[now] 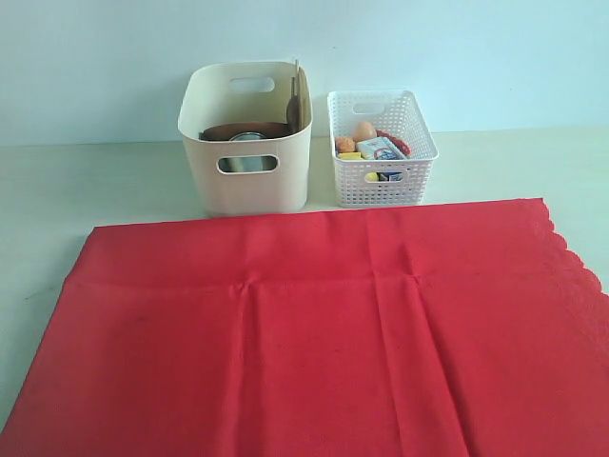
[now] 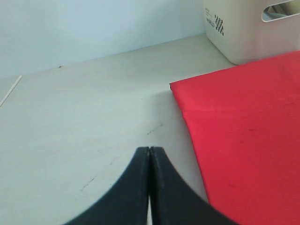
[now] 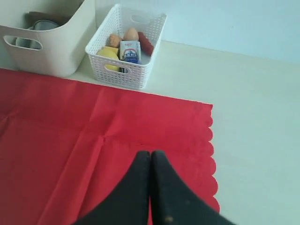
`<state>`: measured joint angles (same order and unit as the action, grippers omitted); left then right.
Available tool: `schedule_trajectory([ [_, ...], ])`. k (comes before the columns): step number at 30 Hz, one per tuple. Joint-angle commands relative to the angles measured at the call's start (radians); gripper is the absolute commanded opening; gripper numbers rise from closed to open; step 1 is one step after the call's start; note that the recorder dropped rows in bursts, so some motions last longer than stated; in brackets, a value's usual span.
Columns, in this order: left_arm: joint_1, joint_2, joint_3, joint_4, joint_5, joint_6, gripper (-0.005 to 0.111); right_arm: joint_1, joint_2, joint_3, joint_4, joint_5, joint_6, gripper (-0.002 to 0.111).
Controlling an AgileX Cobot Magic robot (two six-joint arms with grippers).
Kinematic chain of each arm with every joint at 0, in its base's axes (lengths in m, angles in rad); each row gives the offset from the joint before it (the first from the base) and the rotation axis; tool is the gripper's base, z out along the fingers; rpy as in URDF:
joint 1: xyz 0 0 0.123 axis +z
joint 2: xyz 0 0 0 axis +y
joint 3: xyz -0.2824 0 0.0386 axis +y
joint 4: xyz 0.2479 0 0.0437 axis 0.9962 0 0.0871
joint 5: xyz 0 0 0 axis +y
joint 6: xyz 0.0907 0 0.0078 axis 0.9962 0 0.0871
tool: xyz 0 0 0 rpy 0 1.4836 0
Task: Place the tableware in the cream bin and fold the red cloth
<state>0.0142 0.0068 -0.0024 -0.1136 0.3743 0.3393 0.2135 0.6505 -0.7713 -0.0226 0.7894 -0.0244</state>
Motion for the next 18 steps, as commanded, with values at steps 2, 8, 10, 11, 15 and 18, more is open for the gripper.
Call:
schedule_trajectory([
  [2, -0.004, -0.007, 0.002, -0.001, -0.003, -0.002, 0.000, -0.004, -0.154, 0.104, -0.034, -0.063, 0.049, 0.000],
  [8, -0.018, -0.007, 0.002, -0.001, -0.003, -0.002, 0.000, -0.004, -0.294, 0.207, -0.047, -0.104, 0.083, 0.000],
  [10, -0.041, -0.007, 0.002, -0.001, -0.003, -0.002, 0.000, -0.004, -0.324, 0.227, -0.047, -0.116, 0.083, 0.000],
  [11, -0.056, -0.007, 0.002, -0.001, -0.003, -0.002, 0.000, -0.004, -0.336, 0.238, -0.052, -0.128, 0.083, 0.000],
  [15, -0.104, -0.007, 0.002, -0.001, -0.003, -0.002, 0.000, -0.004, -0.364, 0.292, -0.067, -0.183, 0.109, 0.000],
  [18, -0.153, -0.007, 0.002, -0.001, -0.003, -0.002, 0.000, -0.004, -0.364, 0.332, -0.067, -0.221, 0.107, 0.000],
])
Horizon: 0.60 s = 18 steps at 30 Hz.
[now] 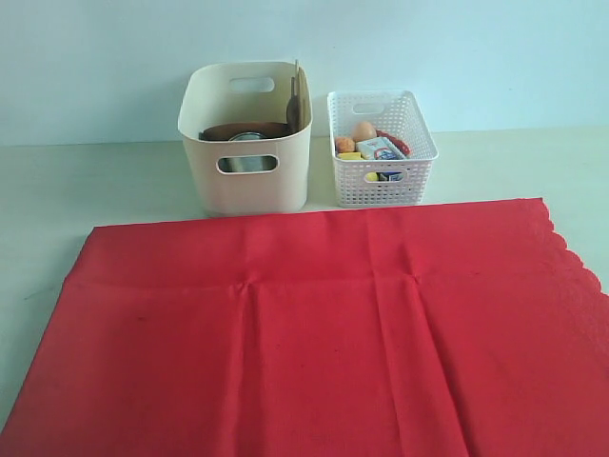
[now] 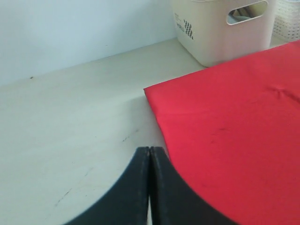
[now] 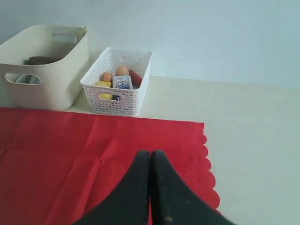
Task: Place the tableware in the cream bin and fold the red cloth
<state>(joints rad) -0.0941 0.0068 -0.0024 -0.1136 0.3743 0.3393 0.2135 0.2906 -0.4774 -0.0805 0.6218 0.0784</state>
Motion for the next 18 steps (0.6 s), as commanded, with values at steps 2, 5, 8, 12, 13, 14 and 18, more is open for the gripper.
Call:
schedule_trajectory([
  [2, -0.061, -0.007, 0.002, -0.001, -0.003, -0.002, 0.000, -0.004, -0.005, 0.053, -0.007, -0.066, 0.004, 0.000],
  [5, -0.067, -0.007, 0.002, -0.001, -0.003, -0.002, 0.000, -0.004, -0.005, 0.070, -0.007, -0.080, 0.004, 0.000],
  [8, -0.067, -0.007, -0.036, -0.001, -0.001, -0.002, 0.000, -0.004, -0.005, 0.074, -0.007, -0.080, 0.002, 0.000],
  [12, -0.067, 0.054, -0.136, -0.001, -0.001, -0.002, 0.000, -0.004, -0.005, 0.074, -0.007, -0.080, 0.002, 0.000],
  [13, -0.067, 0.087, -0.174, -0.001, 0.001, -0.002, 0.000, -0.004, -0.005, 0.074, -0.007, -0.080, 0.002, 0.000],
  [14, -0.067, 0.124, -0.215, -0.001, 0.001, -0.002, 0.000, -0.004, -0.005, 0.074, -0.007, -0.080, 0.002, 0.000],
  [18, -0.067, 0.269, -0.379, -0.001, 0.001, -0.002, 0.000, -0.004, -0.005, 0.074, -0.007, -0.080, 0.002, 0.000],
])
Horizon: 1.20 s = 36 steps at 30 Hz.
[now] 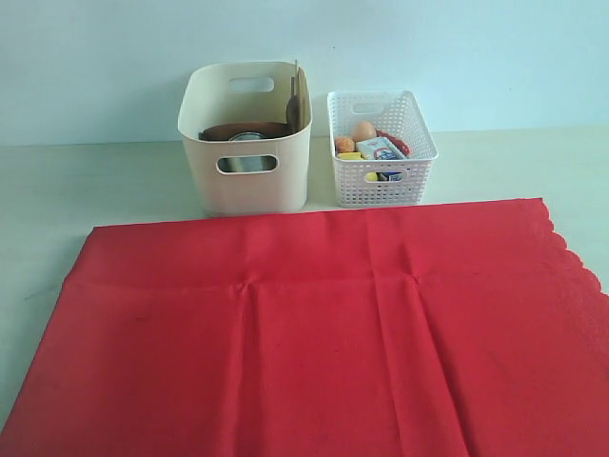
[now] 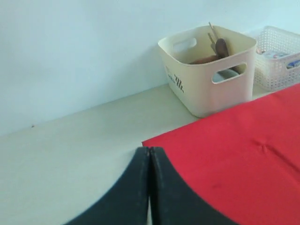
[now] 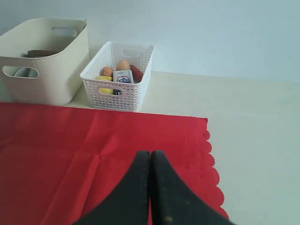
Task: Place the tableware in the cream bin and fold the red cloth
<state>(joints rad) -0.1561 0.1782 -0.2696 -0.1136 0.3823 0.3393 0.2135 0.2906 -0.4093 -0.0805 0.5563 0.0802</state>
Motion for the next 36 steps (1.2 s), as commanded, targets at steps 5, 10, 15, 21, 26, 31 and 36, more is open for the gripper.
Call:
schedule_trajectory([
  [5, -0.005, 0.216, -0.265, -0.001, -0.015, -0.002, 0.000, -0.004, -0.005, 0.006, -0.007, -0.015, 0.001, 0.000],
  [10, -0.005, 0.253, -0.324, -0.001, -0.026, -0.002, 0.000, -0.004, -0.005, 0.006, -0.007, -0.015, 0.001, 0.000],
  [15, -0.005, 0.253, -0.323, -0.001, -0.019, -0.002, 0.000, -0.004, -0.005, 0.006, -0.007, -0.013, 0.001, 0.000],
  [21, -0.005, 0.253, -0.323, -0.001, -0.019, -0.002, 0.000, -0.004, -0.005, 0.006, -0.007, -0.015, 0.001, 0.000],
  [26, -0.005, 0.253, -0.323, -0.001, -0.019, -0.002, 0.000, -0.004, -0.005, 0.006, -0.007, -0.013, 0.001, 0.000],
  [31, -0.005, 0.253, -0.323, -0.001, -0.019, -0.002, 0.000, -0.004, -0.005, 0.006, -0.007, -0.011, 0.001, 0.000],
  [36, -0.005, 0.253, -0.323, -0.001, -0.019, -0.002, 0.000, -0.004, -0.005, 0.006, -0.007, -0.015, 0.001, 0.000],
])
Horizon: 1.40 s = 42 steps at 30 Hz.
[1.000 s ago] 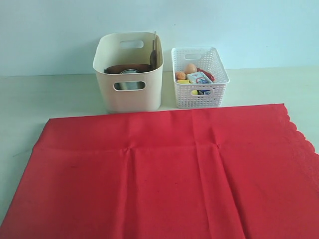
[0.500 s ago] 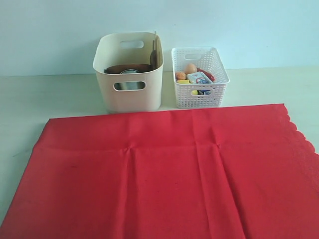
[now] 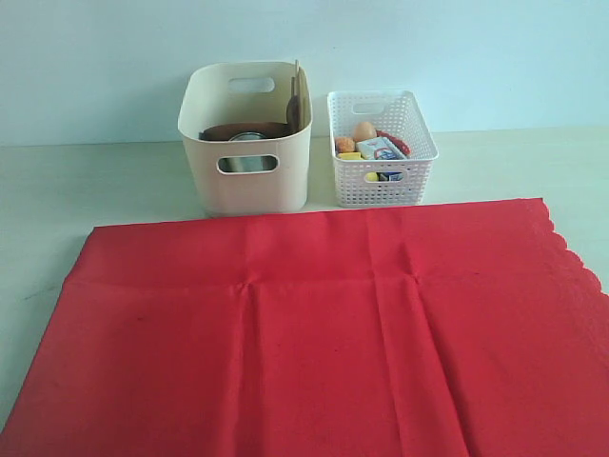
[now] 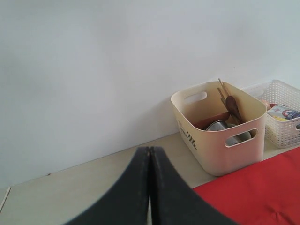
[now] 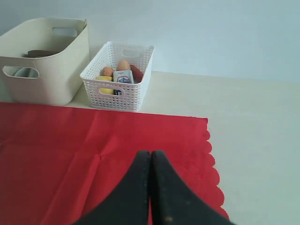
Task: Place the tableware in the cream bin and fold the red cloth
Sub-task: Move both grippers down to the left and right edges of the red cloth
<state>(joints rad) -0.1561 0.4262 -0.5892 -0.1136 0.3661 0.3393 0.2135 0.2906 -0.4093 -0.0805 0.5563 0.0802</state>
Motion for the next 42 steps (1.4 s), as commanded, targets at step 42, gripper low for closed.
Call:
schedule_trajectory([
  [42, -0.003, 0.726, -0.086, -0.074, 0.342, -0.204, 0.000, -0.004, 0.772, -0.183, -0.028, 0.157, 0.094, 0.000],
])
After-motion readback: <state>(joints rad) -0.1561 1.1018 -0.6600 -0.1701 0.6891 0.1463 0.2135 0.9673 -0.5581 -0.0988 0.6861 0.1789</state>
